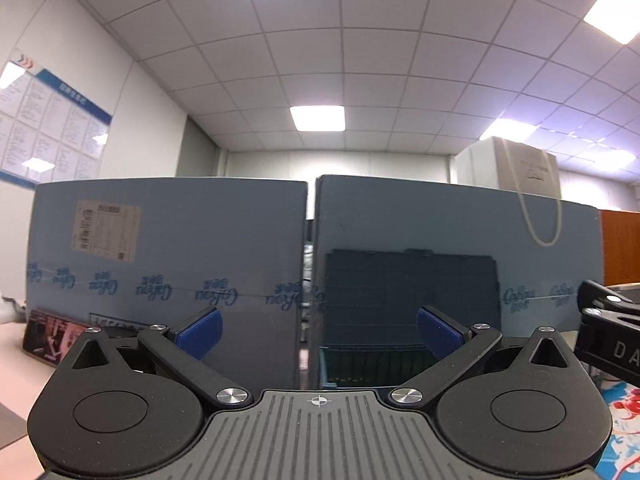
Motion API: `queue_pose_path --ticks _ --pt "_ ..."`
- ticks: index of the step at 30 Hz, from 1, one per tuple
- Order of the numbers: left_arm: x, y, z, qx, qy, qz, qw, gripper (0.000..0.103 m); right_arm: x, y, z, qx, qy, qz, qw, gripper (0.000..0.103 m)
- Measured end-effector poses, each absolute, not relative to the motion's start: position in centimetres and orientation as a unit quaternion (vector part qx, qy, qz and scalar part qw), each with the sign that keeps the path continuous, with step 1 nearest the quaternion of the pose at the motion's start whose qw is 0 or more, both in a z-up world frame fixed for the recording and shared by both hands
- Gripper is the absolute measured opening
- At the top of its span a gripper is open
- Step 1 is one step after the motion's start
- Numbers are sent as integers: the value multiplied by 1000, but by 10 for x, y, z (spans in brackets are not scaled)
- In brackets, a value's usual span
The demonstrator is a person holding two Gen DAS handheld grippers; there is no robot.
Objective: Organize rigid objects
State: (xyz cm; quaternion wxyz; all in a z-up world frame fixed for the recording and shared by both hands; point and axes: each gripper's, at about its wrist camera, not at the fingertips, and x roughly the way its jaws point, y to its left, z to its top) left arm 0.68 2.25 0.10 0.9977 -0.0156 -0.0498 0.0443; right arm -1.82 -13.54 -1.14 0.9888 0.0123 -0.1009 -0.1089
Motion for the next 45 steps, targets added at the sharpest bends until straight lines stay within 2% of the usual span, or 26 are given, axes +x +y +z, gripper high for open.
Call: queue_pose_path --ticks 10,17,25,45 --pt "4 20 1 -9 -55 29 998 103 -19 -134 -10 8 -102 -113 988 103" --pt "3 19 1 -7 -59 33 998 103 -12 -134 -10 -19 -63 -140 988 103" --pt "4 18 1 -3 -57 35 998 103 -11 -148 -11 16 -41 -115 992 103" --pt "4 16 1 3 -59 33 998 103 -10 -148 -9 18 -25 -82 996 103"
